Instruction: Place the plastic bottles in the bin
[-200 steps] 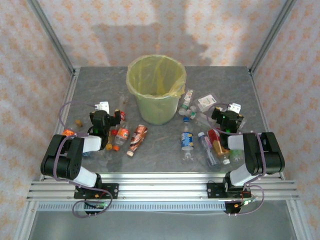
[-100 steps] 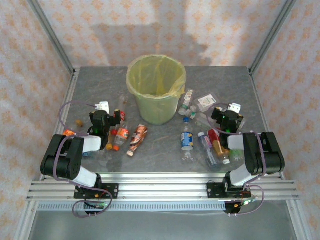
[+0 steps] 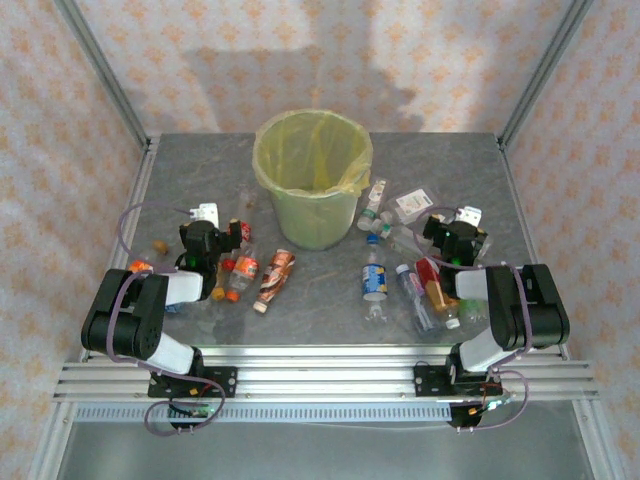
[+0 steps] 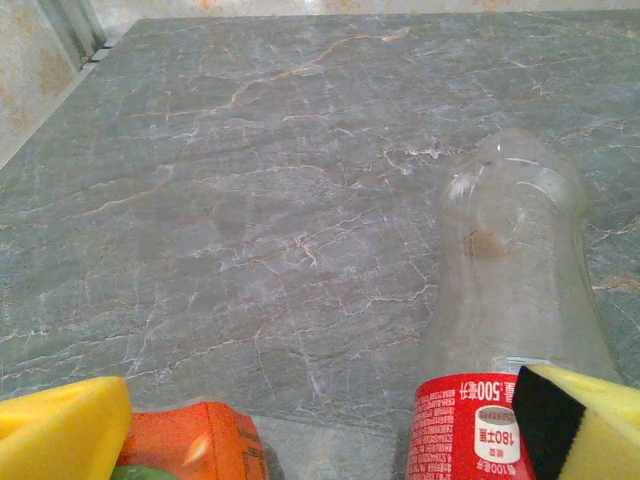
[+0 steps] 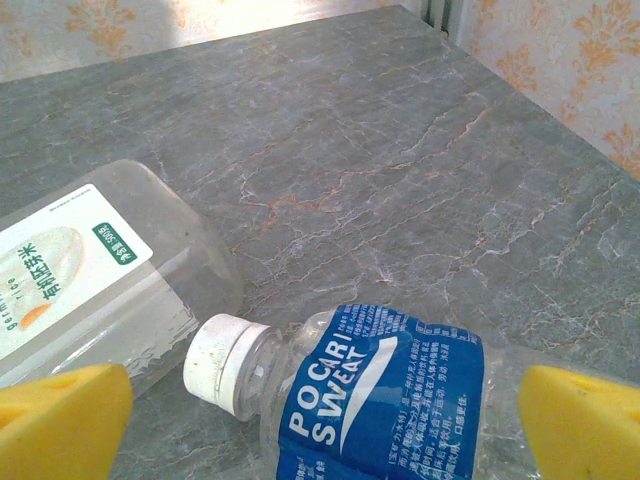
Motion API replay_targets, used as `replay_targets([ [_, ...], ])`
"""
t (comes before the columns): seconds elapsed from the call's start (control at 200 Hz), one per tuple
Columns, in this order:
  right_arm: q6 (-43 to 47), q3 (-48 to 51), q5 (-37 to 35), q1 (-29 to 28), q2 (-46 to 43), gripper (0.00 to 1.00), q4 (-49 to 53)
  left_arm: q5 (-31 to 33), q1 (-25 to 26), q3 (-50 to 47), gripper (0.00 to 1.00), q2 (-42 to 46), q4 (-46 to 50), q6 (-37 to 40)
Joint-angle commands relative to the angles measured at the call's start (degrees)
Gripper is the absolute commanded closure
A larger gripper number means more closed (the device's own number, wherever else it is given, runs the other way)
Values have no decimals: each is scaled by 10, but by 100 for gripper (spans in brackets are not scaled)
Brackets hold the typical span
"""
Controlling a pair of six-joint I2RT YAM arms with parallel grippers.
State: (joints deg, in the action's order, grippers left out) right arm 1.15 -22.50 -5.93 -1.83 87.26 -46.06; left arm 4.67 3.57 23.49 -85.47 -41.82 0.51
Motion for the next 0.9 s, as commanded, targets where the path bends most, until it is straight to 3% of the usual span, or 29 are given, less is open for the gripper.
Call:
replay_targets([
  [0.0, 3, -13, 6, 2, -6, 1, 14, -5, -9, 14, 0, -1, 1, 6],
  [0.18, -2, -12, -8, 2, -47, 1, 45, -12, -9, 46, 0, 36, 82, 9],
  [0.54, -47, -52, -75, 1, -191, 1, 254, 16, -8, 76, 0, 156, 192, -1],
  [0.771, -110, -110, -115, 2, -240, 1, 417, 32, -9, 155, 0, 241, 351, -25],
  [0.896, -129, -130, -124, 2, -259, 1, 481, 91, -8, 224, 0, 254, 476, -44],
])
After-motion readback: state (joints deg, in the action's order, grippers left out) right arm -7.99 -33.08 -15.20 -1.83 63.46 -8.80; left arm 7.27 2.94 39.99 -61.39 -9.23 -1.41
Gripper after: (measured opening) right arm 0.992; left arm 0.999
